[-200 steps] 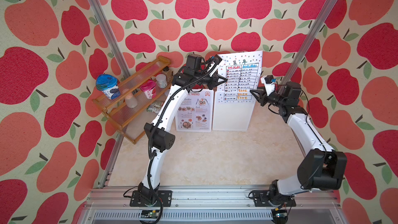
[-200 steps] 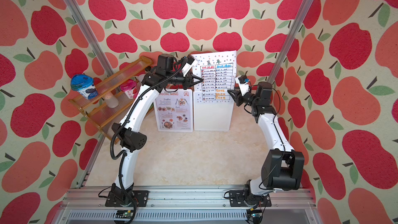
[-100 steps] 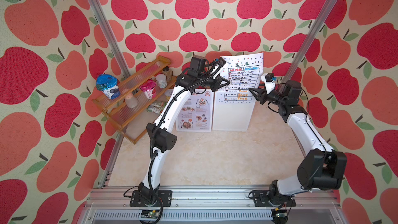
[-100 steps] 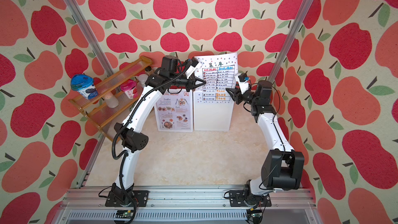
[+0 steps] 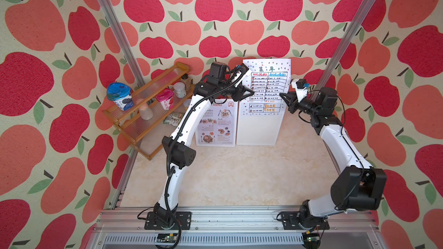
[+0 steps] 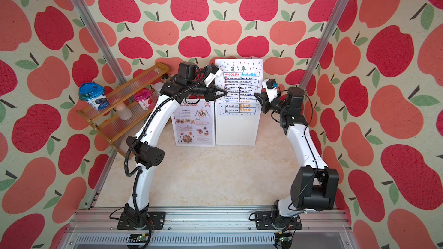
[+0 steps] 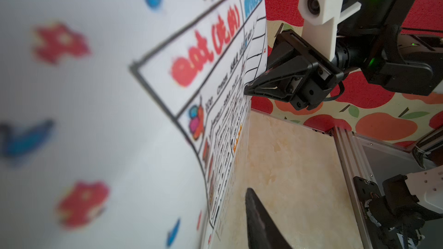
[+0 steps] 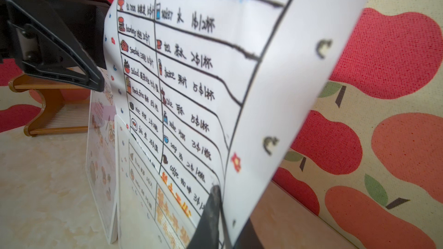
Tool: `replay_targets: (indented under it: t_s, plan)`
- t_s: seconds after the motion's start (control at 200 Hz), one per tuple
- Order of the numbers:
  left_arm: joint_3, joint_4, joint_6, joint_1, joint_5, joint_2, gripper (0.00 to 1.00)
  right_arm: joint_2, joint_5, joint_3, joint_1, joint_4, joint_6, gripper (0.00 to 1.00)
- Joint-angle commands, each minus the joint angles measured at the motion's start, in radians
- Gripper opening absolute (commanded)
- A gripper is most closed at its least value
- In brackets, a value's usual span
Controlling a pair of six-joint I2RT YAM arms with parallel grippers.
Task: Insert the menus into the narrow rack
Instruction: Insert the menu into the narrow rack.
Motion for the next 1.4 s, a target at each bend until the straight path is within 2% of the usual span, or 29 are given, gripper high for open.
replay_targets:
  t_s: [0.0,0.135,0.24,0.455,0.755,0.9,1.075,1.396]
  plan:
    - [-0.004,0.018,0.013,0.010,-0.013,0.006,0.44,0.005,-0.011,0.003,0.002,0.005,-0.003,0.09]
    - [-0.001,0.048,0.000,0.020,-0.005,0.009,0.41,0.005,-0.009,-0.012,-0.007,0.002,-0.003,0.05]
    - [-0.001,0.067,-0.007,0.021,0.002,0.010,0.33,0.002,-0.010,-0.023,-0.014,0.003,-0.002,0.05]
    - [0.006,0.084,-0.018,0.012,0.012,0.023,0.23,0.007,-0.020,-0.026,-0.025,-0.009,0.002,0.05]
    - [0.022,0.038,-0.009,0.010,0.011,0.040,0.19,0.001,-0.040,-0.049,-0.031,-0.012,0.012,0.07]
    - [0.019,0.000,0.001,0.009,0.008,0.039,0.16,0.008,-0.043,-0.039,-0.031,-0.020,0.016,0.14]
    - [-0.013,-0.012,0.004,0.006,0.016,0.018,0.13,0.019,-0.064,0.009,-0.030,-0.018,0.041,0.35]
    - [-0.090,-0.018,0.007,0.003,0.017,-0.018,0.09,0.021,-0.059,0.050,-0.005,0.015,0.049,0.41]
